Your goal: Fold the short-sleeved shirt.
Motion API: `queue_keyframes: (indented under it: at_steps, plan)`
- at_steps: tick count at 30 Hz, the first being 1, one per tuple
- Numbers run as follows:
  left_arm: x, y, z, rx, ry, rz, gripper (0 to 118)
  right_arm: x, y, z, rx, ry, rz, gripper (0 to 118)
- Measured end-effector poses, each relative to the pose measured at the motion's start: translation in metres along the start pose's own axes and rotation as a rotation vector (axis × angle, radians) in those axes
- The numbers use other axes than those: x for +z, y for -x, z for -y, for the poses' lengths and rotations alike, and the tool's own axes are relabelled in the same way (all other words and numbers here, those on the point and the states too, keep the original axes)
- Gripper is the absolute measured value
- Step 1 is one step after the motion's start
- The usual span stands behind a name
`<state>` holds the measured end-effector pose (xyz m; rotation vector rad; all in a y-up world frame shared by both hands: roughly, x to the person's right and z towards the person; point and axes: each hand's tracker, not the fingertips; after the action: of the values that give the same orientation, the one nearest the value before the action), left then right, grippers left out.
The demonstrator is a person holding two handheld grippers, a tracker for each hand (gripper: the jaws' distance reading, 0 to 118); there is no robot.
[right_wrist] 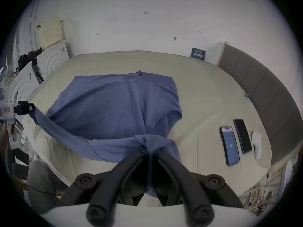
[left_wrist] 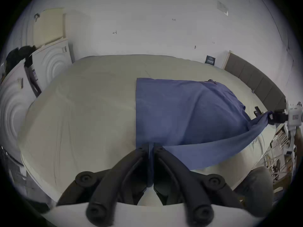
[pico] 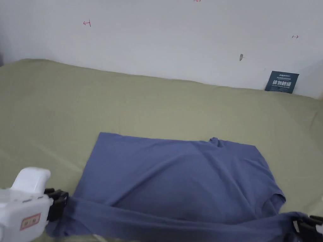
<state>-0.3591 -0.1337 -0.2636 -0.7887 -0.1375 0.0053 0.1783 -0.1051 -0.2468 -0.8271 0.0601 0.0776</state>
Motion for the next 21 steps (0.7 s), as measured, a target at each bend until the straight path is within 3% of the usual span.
queue_keyframes:
  at_steps: [8,13,14,15,16,17,18,21]
  plan:
    - [-0.089,0.01,-0.072,0.009,0.092,-0.01,7,-0.114,-0.036,-0.059,-0.07,0.103,-0.028,4]
    - [-0.142,0.019,-0.078,-0.002,0.161,-0.047,7,-0.158,-0.042,-0.061,-0.101,0.156,-0.024,4]
    - [-0.149,0.02,-0.077,0.026,0.19,-0.051,8,-0.165,-0.043,-0.058,-0.108,0.158,-0.017,6]
    - [-0.155,0.023,-0.075,0.05,0.192,-0.044,10,-0.167,-0.042,-0.054,-0.105,0.152,-0.015,14]
    - [-0.157,0.024,-0.071,0.048,0.183,-0.04,29,-0.167,-0.041,-0.05,-0.107,0.148,-0.016,46]
    - [-0.157,0.025,-0.068,0.046,0.18,-0.043,53,-0.166,-0.041,-0.048,-0.103,0.138,-0.009,68]
    - [-0.153,0.024,-0.065,0.046,0.167,-0.057,74,-0.159,-0.04,-0.045,-0.093,0.122,-0.003,73]
    - [-0.113,0.026,-0.059,0.071,0.026,-0.02,79,-0.115,-0.039,-0.034,-0.071,-0.112,-0.007,70]
